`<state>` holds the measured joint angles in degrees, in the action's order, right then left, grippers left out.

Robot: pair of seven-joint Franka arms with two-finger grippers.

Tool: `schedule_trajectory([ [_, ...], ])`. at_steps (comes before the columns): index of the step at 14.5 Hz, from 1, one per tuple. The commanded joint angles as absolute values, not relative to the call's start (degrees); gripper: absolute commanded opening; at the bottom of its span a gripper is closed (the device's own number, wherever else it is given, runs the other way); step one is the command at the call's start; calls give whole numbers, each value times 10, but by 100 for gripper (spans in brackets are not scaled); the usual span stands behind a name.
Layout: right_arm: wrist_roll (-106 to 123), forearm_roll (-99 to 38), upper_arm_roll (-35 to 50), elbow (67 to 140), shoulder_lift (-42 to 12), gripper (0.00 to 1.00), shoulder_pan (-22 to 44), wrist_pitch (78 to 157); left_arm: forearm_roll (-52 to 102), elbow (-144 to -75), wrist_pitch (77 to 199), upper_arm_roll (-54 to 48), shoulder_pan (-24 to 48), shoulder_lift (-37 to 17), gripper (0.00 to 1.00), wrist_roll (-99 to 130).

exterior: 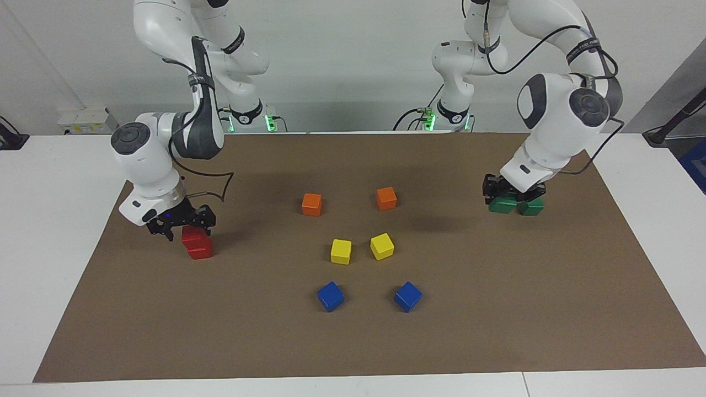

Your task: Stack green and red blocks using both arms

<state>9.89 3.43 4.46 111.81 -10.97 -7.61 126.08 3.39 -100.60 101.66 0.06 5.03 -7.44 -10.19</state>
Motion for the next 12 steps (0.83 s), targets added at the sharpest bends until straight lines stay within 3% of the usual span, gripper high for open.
schedule_trajectory([
  [1,86,25,48,1086,-78,100,-72,1201,33,-1023,995,-4,-14,-51,0,-171],
  [6,72,25,49,1084,-1,100,-55,1136,31,-1101,1056,-4,-97,-17,0,-239],
  [9,62,25,49,1083,31,100,-53,1102,30,-1206,1176,-3,-105,14,0,-237],
  [12,51,-29,47,1056,44,100,-58,1043,30,-1255,1244,-3,-113,17,0,-236],
])
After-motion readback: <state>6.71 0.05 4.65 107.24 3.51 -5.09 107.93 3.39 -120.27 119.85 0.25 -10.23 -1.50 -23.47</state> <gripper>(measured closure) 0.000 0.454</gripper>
